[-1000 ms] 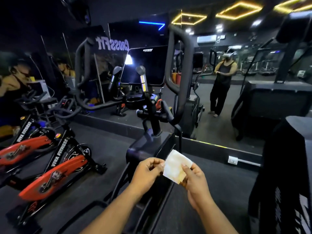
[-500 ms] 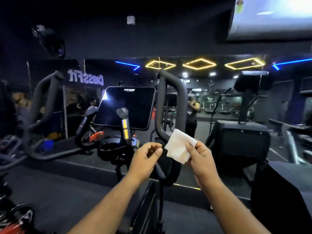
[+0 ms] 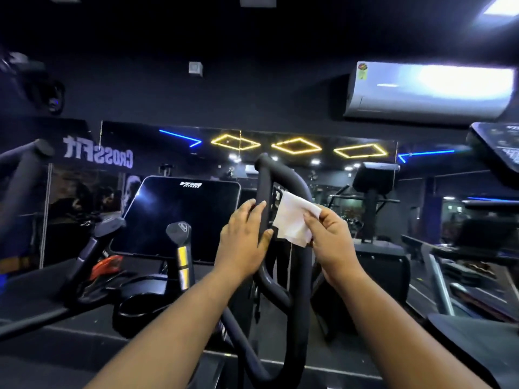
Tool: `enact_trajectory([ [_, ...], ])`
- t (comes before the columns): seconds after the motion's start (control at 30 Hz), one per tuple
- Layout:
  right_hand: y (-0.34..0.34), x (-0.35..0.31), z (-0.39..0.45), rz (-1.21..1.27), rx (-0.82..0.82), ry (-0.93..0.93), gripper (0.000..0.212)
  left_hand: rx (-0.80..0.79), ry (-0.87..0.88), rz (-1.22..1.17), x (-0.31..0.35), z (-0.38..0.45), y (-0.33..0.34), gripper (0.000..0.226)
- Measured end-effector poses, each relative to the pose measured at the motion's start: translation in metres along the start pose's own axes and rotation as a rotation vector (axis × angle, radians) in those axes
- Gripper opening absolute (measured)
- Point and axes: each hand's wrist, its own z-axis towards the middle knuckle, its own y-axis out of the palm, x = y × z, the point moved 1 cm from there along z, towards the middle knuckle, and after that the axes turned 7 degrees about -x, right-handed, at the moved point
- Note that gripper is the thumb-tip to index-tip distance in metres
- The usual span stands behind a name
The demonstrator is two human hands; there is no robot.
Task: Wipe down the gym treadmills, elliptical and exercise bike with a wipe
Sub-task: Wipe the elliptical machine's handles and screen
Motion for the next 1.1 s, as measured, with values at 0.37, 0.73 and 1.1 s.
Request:
enact_trajectory([
  [0.37,-0.011,-0.035,0.105,-0.997,0.012,-0.724,0.048,-0.014,0.001,0.183,0.0,0.065,0.044,0.073],
  [0.73,0.002,0.0,0.132,-1.307,-0.434,-0.427,0.063,0.069,0.038,0.13,-0.009,0.062,0.052,0.073],
  [1.1,-0.017,0.013,0.118,-1.321,-0.501,-0.363,0.07,0.048,0.05,0.101,-0.011,0.06,0.052,0.073],
])
